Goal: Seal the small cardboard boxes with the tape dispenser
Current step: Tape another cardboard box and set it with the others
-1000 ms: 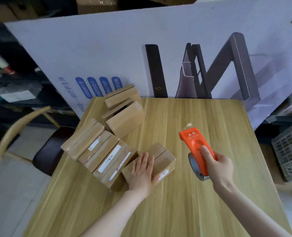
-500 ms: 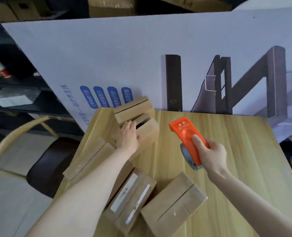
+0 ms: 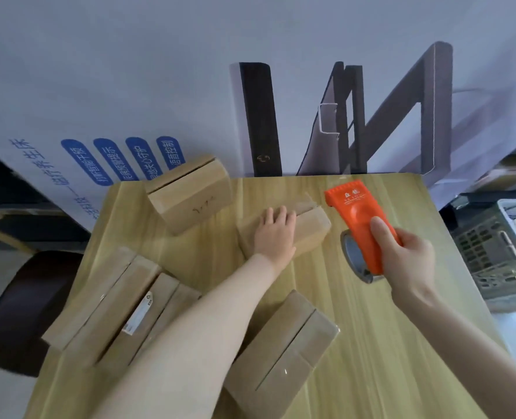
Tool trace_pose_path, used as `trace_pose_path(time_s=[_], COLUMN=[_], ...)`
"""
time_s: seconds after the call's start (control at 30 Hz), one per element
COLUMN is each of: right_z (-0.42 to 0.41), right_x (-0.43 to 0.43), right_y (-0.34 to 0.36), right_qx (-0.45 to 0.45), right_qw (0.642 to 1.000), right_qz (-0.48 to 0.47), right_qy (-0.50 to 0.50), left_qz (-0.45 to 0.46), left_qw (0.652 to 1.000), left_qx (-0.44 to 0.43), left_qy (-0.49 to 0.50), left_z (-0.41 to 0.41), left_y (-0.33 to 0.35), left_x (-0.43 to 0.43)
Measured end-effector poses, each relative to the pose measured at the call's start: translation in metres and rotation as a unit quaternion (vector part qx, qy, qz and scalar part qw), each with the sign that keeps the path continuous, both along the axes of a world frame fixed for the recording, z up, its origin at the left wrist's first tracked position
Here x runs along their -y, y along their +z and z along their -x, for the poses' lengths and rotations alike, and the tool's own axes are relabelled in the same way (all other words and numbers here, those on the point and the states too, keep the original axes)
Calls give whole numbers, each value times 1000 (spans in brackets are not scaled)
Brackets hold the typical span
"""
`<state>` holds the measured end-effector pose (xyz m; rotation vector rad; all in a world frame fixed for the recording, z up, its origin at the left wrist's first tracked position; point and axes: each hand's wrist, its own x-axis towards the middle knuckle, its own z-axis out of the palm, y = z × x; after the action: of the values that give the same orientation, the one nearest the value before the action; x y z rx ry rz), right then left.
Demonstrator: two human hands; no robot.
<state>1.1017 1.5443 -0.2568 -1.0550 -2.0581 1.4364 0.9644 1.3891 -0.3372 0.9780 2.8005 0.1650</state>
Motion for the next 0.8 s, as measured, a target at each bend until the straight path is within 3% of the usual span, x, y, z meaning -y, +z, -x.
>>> trace_pose_path(time_s=[0.27,0.47,0.53,0.63,0.8], right_z=[-60,-101,-110,-117,-114], right_x=[-54,-71,-70,-68,-49], right_y=[30,33,32,28,19], right_qx=[-53,-62,-60,-55,-58], right_qw=[998,998,997,996,992], right_qz=[-30,-5,-2,6,46], right_qy=[-25,15,40,75,103], left_qz=[-47,-20,-69,-119,58], left_qw=[982,984,987,992,994], left_qx=[46,36,29,-25,35], left_qy=[-177,-174,-142,-17,81], left_z=[-155,-248,-259,-265,-245], left_y=[-1,0,9,14,-6], left_x=[-105,-74,-50,12,111])
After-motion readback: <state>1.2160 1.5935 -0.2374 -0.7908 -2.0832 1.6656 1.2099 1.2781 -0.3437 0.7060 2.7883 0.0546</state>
